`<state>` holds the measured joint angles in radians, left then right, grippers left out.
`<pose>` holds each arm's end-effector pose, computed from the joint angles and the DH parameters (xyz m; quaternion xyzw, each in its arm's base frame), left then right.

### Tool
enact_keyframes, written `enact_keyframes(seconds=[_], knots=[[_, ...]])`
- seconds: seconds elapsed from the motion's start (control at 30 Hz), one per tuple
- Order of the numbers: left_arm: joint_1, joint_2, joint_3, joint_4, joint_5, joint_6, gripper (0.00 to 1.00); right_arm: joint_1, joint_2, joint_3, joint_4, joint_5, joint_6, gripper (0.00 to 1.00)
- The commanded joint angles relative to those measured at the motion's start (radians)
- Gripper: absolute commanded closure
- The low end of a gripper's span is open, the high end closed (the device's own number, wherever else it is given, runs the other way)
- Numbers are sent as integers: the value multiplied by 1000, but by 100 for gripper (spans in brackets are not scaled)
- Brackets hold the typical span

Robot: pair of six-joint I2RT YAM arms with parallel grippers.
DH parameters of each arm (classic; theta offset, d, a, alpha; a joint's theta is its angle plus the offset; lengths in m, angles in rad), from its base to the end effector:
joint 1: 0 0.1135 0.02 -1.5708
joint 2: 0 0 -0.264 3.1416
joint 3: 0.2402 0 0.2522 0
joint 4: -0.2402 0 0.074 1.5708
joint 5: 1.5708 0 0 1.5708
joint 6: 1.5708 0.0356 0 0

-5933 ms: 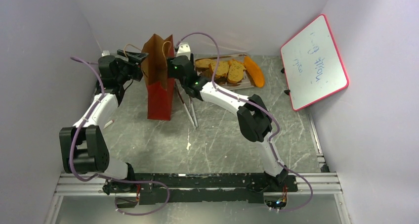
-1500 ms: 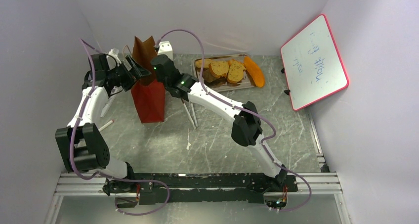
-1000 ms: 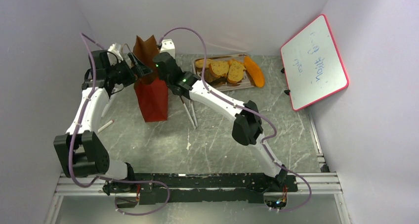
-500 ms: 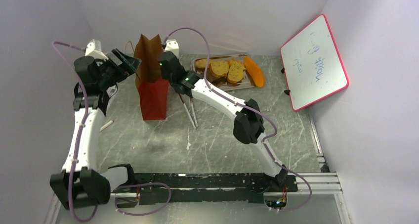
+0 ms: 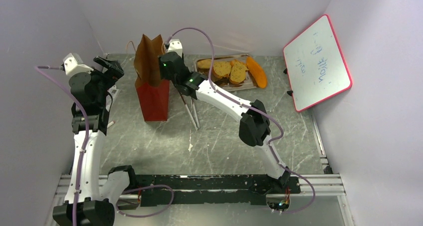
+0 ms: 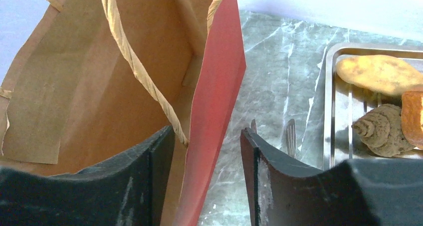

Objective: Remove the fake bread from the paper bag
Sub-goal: Adjust the paper bag at the center of the board.

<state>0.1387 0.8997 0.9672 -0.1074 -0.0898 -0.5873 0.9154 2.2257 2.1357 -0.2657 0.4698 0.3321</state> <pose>0.2031 0.0316 0.3923 -0.2848 0.6624 -0.1224 0.6820 0.3354 0.4098 0.3238 -0.1023 0.8030 0.1692 0.5623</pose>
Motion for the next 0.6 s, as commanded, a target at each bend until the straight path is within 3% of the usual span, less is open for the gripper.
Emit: enact_keyframes(seconds=[0.0,0.57], knots=[[5,-9,-23,24,-66,0,1,2,-55,21,20,6,-23,43],[5,-46,-37,-12,-180,-31,1,45,-132,-12,31,42,-75,35]])
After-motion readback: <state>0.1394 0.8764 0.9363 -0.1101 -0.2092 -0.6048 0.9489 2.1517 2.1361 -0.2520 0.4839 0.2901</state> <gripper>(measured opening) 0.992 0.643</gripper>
